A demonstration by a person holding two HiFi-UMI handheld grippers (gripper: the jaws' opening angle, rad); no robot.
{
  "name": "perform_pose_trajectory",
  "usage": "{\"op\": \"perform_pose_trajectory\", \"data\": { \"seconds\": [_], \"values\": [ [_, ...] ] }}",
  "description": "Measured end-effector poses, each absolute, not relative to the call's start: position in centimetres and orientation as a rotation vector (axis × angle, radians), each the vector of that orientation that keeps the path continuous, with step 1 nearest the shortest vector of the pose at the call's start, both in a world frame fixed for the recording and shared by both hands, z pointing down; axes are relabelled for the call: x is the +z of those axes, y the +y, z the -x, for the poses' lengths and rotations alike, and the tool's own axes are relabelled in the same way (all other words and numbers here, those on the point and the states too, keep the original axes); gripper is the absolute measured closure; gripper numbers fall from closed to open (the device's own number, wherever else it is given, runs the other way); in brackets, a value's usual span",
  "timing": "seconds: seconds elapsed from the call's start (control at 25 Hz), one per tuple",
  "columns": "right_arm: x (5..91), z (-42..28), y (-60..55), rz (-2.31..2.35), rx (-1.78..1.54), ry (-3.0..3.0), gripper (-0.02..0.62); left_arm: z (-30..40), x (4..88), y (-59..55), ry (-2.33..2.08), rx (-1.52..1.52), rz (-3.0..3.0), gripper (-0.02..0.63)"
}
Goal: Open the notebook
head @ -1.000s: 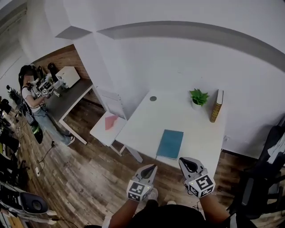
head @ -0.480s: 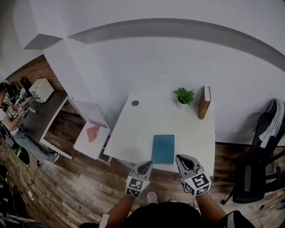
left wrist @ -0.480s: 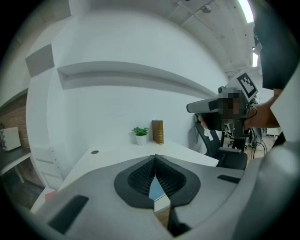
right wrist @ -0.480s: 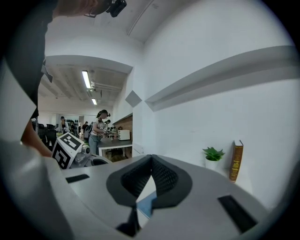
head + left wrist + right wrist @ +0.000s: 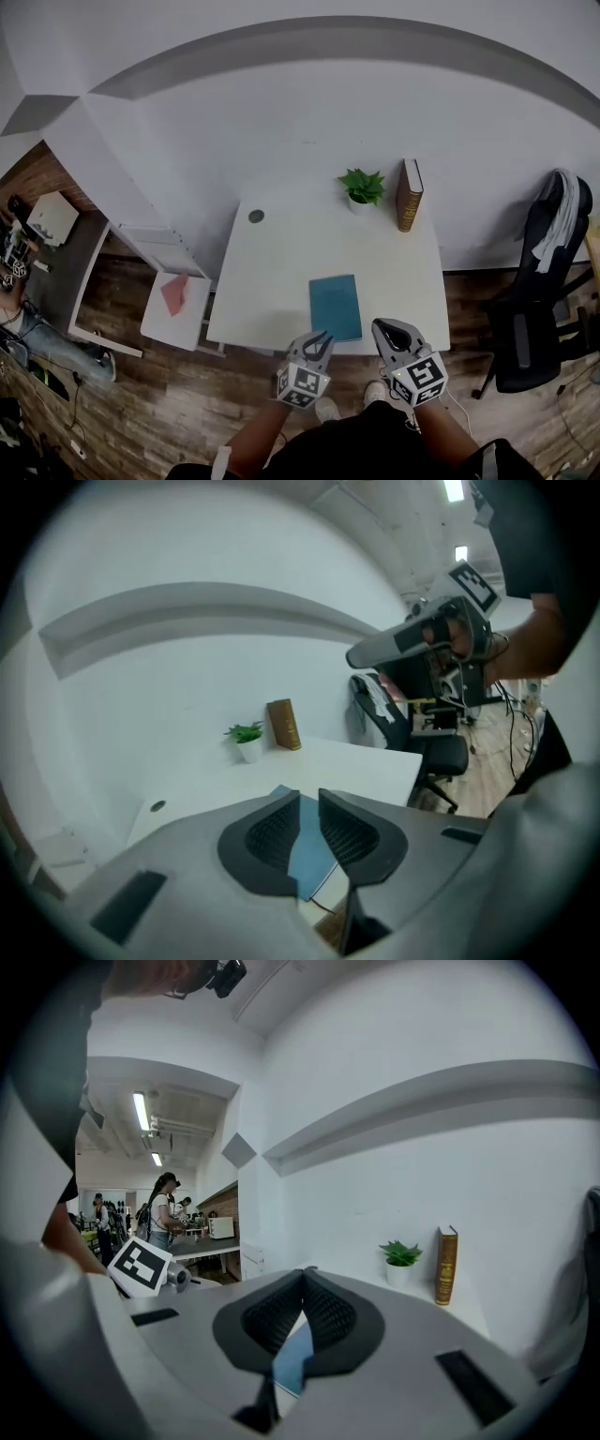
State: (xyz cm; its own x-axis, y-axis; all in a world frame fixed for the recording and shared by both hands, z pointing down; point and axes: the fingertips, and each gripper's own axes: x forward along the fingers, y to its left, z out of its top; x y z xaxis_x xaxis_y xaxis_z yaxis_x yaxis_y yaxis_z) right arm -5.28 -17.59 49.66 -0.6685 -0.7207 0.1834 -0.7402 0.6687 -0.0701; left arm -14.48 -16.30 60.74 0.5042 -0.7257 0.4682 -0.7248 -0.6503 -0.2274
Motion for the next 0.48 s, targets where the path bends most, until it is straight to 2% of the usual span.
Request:
{"op": "perform_pose_trajectory", "data": {
  "seconds": [0.08, 0.16, 0.48],
  "values": [
    [49.8, 5.0, -18.0, -1.21, 0.209, -2.737, 0.594, 13.1, 62.2, -16.6, 1.209, -0.942, 2.707, 0.504],
    [49.9, 4.5, -18.4, -1.213, 0.208, -2.731, 0.594, 12.0, 63.5, -17.0, 1.126, -1.026, 2.679, 0.487],
    [49.9, 2.3, -19.1, -1.201, 0.068, -2.672, 0.594, 9.0, 69.8, -18.2, 0.846, -1.355, 2.486, 0.486]
  ]
}}
